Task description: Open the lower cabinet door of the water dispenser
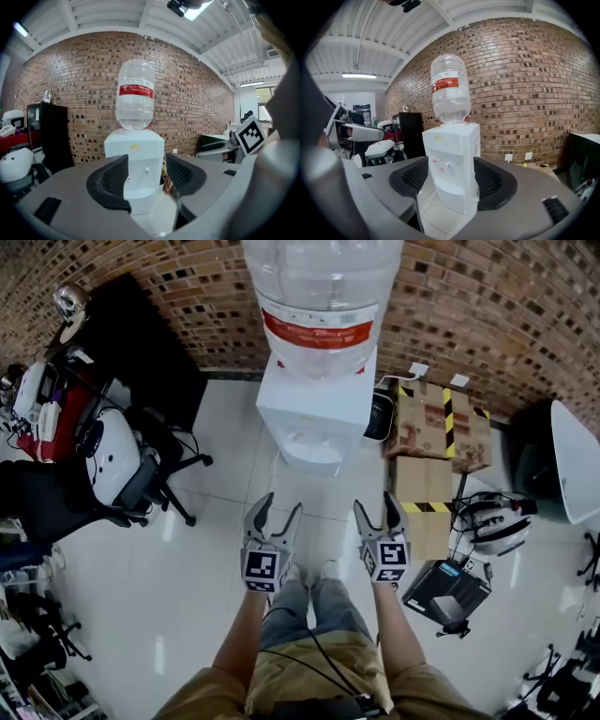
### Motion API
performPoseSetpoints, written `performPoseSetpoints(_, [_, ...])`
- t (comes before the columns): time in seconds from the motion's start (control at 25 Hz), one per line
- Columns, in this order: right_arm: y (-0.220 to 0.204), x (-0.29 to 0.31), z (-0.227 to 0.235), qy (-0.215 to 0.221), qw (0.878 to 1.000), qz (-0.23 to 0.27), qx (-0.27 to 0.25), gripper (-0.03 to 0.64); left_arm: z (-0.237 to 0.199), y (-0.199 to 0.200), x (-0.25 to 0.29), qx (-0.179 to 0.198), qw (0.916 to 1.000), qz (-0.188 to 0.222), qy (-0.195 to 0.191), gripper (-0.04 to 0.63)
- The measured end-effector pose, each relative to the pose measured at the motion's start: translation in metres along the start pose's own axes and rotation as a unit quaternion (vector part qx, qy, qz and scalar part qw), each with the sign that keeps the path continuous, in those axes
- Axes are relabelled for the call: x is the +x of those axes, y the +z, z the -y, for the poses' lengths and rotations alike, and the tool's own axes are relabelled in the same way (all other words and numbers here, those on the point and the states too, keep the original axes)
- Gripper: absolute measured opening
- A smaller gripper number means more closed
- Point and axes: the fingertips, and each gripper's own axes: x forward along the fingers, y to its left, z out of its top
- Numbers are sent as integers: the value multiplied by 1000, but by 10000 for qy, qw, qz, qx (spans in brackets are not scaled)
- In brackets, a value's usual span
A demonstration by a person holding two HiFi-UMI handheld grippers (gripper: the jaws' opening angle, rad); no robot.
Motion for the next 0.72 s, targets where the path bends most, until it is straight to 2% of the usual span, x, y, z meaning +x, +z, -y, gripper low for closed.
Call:
performPoseSetpoints(0.16, [-56, 55, -10, 328, 9993, -148, -101, 316, -15, -44, 30, -35, 9999, 107, -10, 232])
performPoseSetpoints(0.24, [-95, 84, -5, 361, 9990, -243, -106, 316, -25, -73, 47, -5, 9999, 149, -23, 232])
performPoseSetpoints(0.48, [-239, 185, 32, 333, 9972, -597, -311, 316, -74, -178, 103, -57, 9991, 395, 121, 232])
performPoseSetpoints(0.64, [-325, 252, 62, 388, 9964, -643, -387, 316, -81, -248, 143, -55, 9987, 513, -28, 232])
performPoseSetpoints(0.72, [-351, 282, 81, 406, 9970, -551, -367, 316, -79, -277, 163, 11, 9982, 585, -148, 232])
